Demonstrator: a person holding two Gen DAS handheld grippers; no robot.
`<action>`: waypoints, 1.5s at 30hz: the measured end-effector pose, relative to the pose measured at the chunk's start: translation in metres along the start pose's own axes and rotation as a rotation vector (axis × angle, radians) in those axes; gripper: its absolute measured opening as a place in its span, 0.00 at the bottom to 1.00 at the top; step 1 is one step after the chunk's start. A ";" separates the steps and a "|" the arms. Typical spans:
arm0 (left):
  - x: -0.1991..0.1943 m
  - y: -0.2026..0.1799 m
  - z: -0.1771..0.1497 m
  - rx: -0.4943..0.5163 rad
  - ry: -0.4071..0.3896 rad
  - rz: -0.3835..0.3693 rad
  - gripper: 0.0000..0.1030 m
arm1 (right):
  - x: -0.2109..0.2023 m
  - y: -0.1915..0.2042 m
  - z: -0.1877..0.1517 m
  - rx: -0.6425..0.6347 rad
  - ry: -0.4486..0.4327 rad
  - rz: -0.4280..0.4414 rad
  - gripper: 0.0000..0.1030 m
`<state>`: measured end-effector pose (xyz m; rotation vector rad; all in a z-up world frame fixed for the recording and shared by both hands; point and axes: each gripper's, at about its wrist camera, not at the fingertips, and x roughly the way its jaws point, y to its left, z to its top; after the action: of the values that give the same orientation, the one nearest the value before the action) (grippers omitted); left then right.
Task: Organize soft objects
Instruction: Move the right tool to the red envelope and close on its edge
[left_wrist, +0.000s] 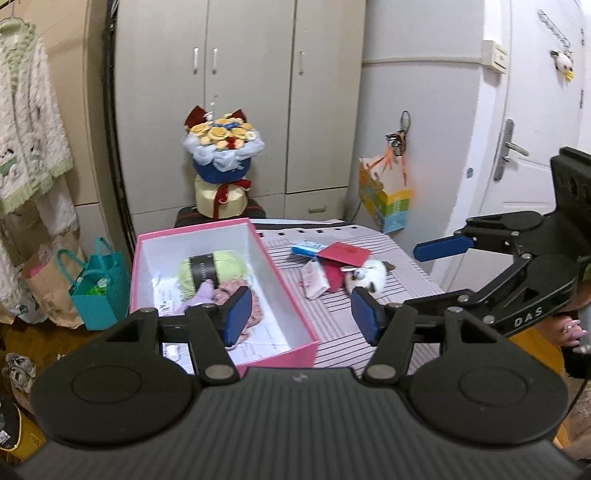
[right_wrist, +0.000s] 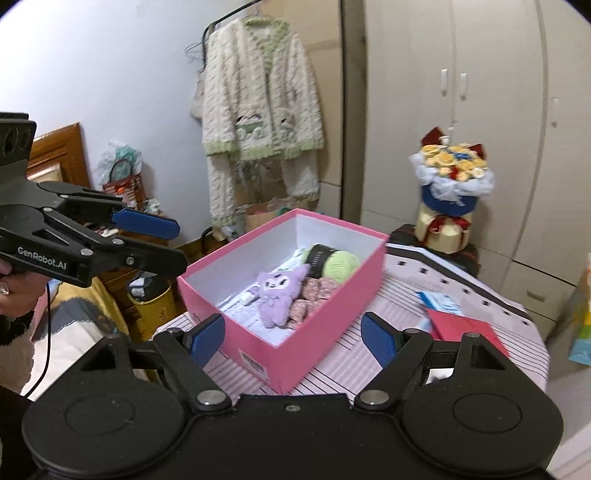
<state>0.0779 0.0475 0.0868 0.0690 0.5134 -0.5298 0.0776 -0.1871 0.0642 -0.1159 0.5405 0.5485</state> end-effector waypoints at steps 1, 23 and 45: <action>0.003 -0.004 0.001 -0.001 0.000 -0.007 0.59 | -0.007 -0.002 -0.003 0.013 -0.026 -0.031 0.82; 0.182 -0.057 0.025 -0.209 0.098 -0.059 0.55 | 0.017 -0.172 -0.063 0.331 -0.067 -0.173 0.81; 0.324 -0.044 0.003 -0.520 0.107 0.059 0.30 | 0.166 -0.302 -0.117 0.886 0.015 -0.045 0.63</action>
<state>0.2974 -0.1417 -0.0644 -0.3852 0.7377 -0.3234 0.3018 -0.3950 -0.1329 0.7081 0.7509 0.2268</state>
